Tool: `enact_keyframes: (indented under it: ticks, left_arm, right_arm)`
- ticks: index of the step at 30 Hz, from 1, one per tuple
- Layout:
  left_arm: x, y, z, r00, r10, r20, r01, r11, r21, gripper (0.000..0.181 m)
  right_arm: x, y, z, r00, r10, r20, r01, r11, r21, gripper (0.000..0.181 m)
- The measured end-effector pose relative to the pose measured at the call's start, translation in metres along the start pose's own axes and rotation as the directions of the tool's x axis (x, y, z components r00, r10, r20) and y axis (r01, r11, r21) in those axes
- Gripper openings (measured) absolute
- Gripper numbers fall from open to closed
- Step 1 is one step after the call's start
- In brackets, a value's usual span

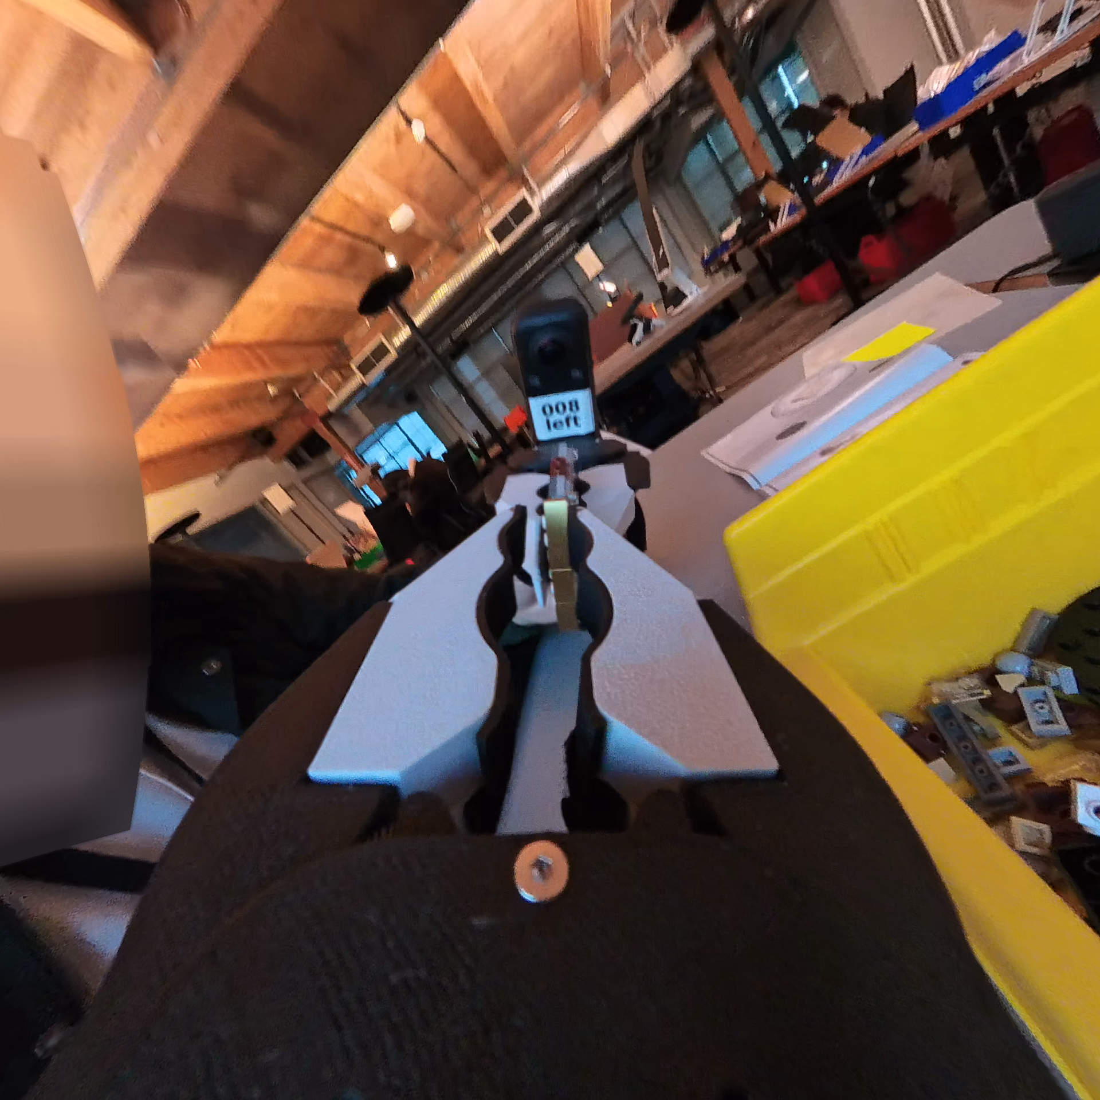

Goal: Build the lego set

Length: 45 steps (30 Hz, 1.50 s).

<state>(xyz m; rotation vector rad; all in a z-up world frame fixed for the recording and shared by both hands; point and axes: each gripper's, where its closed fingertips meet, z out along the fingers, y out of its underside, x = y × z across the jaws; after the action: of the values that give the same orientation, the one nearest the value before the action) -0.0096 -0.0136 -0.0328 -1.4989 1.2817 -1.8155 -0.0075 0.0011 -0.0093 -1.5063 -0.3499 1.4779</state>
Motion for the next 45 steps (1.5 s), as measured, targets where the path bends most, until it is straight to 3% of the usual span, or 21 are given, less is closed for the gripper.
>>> enact_keyframes:
  ticks: [8, 11, 16, 27, 39, 42, 45]
  left_arm:
    - [-0.008, 0.003, 0.000, 0.996, -0.085, 0.002, 0.086, 0.996, -0.006, 0.009]
    - [-0.008, 0.007, 0.002, 0.995, -0.097, 0.000, 0.097, 0.995, -0.022, 0.009]
    - [-0.012, 0.009, 0.002, 0.991, -0.137, -0.001, 0.137, 0.990, -0.019, 0.009]
    - [-0.010, 0.008, 0.002, 0.985, -0.170, -0.016, 0.169, 0.985, -0.025, 0.009]
    - [0.006, -0.009, -0.001, 0.935, -0.301, -0.185, 0.317, 0.946, 0.061, 0.009]
    - [0.005, -0.009, -0.002, 0.951, -0.267, -0.157, 0.279, 0.958, 0.062, 0.009]
    - [-0.001, -0.005, -0.002, 0.973, -0.210, -0.092, 0.214, 0.976, 0.041, 0.009]
  right_arm:
    - [0.010, 0.005, 0.000, 0.997, -0.027, -0.073, 0.024, 0.999, -0.042, 0.016]
    - [0.015, 0.011, 0.002, 0.994, -0.023, -0.105, 0.016, 0.998, -0.069, 0.005]
    - [0.022, 0.015, 0.000, 0.989, -0.034, -0.147, 0.020, 0.995, -0.101, 0.009]
    - [0.019, 0.017, 0.001, 0.992, 0.021, -0.124, -0.036, 0.992, -0.117, 0.004]
    - [0.003, 0.005, 0.004, 0.986, 0.166, 0.015, -0.166, 0.986, -0.027, 0.004]
    - [0.004, 0.005, 0.004, 0.989, 0.146, 0.002, -0.146, 0.989, -0.026, 0.004]
    - [0.009, 0.007, 0.005, 0.996, 0.006, -0.089, -0.010, 0.999, -0.049, 0.005]
